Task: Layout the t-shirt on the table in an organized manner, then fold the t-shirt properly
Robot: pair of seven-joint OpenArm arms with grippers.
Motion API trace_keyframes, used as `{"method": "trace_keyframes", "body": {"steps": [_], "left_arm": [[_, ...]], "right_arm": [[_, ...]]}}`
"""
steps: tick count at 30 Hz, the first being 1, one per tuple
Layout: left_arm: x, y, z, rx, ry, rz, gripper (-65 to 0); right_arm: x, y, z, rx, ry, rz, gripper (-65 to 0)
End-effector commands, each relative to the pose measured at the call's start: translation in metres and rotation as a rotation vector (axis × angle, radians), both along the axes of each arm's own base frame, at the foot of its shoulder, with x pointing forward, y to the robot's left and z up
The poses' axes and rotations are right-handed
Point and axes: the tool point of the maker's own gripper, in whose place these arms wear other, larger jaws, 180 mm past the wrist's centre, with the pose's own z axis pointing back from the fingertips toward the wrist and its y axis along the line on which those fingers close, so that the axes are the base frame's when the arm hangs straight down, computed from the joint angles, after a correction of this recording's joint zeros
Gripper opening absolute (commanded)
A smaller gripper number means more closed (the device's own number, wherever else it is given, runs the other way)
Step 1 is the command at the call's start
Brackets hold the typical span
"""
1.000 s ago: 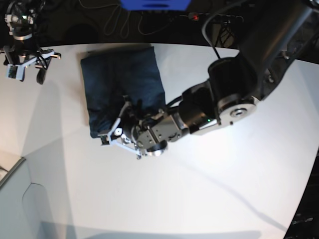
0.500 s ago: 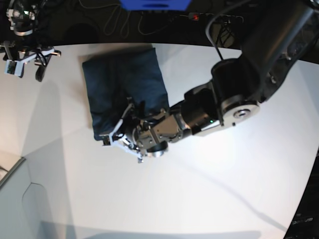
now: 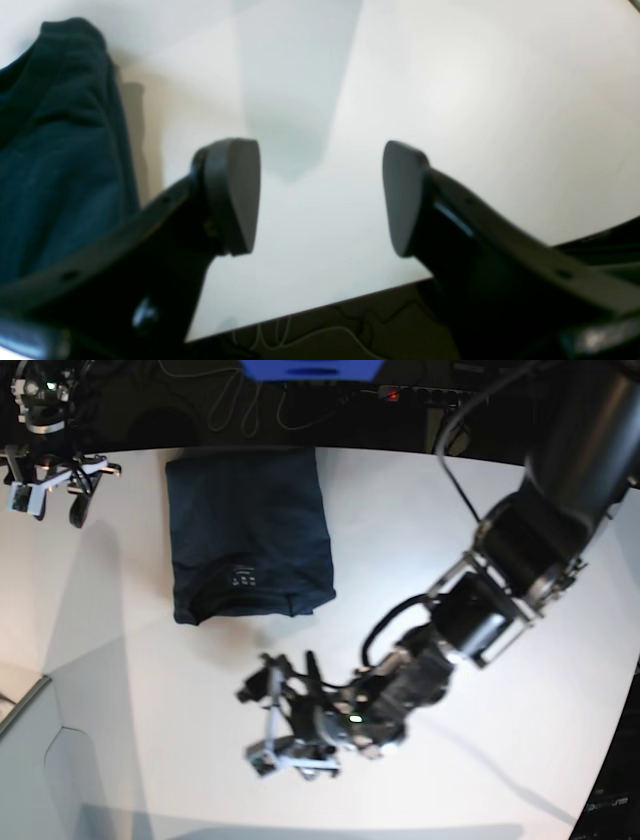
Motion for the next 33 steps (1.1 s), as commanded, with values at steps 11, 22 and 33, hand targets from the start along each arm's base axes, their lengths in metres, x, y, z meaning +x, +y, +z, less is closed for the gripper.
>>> {"method": "trace_keyframes", "body": {"steps": [11,22,33], "left_arm": [[-0.034,0.211,0.017,-0.134,0.042,0.506,-42.1],[-0.257,0.386,-0.055,-0.055,0.281,1.139,-62.8],[-0.415,0.370,-0.184,-0.055,0.695,1.274,-65.0]], "right_arm": [[-0.042,0.008,-0.014,0.031,0.071,-0.026,-50.5],[-0.124,0.046,-0.078,0.238,0.283,-0.043,-65.0],[-0.211,0.108,-0.189,0.503,0.604,-0.047,-65.0]]}}
